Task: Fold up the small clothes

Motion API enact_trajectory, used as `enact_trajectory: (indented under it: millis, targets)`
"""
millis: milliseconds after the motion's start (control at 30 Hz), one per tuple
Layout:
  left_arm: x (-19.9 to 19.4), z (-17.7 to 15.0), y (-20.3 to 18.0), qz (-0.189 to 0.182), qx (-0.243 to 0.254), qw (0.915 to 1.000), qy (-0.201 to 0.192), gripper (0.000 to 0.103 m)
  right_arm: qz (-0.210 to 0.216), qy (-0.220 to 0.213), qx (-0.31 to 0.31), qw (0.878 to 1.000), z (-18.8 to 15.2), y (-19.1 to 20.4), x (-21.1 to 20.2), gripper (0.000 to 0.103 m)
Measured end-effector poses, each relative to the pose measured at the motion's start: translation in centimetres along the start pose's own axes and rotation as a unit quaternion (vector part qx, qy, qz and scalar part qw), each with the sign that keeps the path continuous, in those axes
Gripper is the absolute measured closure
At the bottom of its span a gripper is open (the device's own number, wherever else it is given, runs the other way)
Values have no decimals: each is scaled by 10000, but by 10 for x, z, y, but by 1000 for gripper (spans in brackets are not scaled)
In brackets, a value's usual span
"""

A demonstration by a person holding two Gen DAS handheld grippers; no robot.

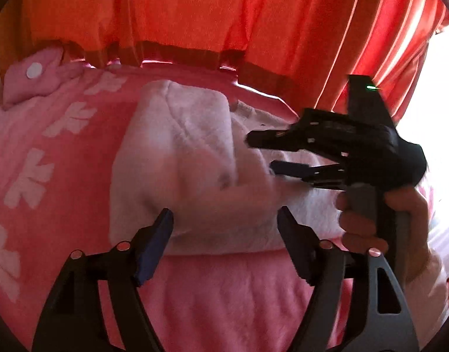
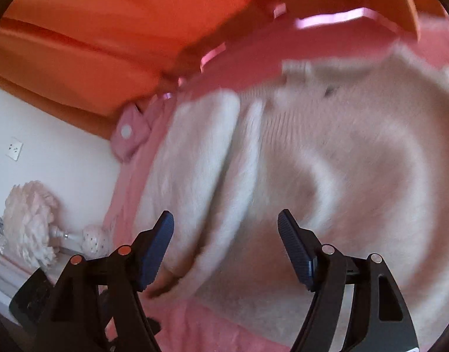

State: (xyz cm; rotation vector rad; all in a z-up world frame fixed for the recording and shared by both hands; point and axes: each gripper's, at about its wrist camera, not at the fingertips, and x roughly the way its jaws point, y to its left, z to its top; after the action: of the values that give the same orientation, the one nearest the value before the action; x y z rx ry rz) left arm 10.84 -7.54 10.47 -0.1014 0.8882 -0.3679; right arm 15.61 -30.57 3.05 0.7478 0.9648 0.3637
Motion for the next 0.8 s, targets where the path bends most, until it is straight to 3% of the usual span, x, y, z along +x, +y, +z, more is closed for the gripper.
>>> enact_trajectory:
  millis: [133, 267, 367, 433, 467, 567, 667, 733, 800]
  targets:
    - [-8, -8, 22, 60, -169, 9998, 26, 28, 236, 100, -67, 9996, -5, 9, 5, 30]
    - [2, -15, 46, 419, -420, 9982, 112, 28, 714, 212, 32, 9972, -3, 19, 20, 30]
    - [20, -18, 51, 567, -458, 9968, 318, 28, 466, 206, -171, 9986, -3, 30, 35, 33]
    - [22, -20, 49, 605, -496, 9962, 393, 28, 360, 123, -353, 9987, -5, 35, 37, 85]
    - [19, -19, 47, 606, -543, 9960, 356, 28, 349, 28, -433, 9984, -3, 36, 29, 87]
    - [7, -11, 36, 340, -578, 9976, 148, 28, 564, -922, -703, 9917, 9, 45, -41, 90]
    - [5, 1, 13, 169, -413, 9990, 59, 28, 231, -1786, -654, 9815, 6, 20, -115, 90]
    - [20, 5, -2, 127, -293, 9994, 155, 28, -362, -1802, -280, 9826, 1, -19, -132, 87]
    - [40, 3, -12, 166, -280, 9990, 314, 28, -768, -1338, 694, 9856, -2, -81, -125, 81]
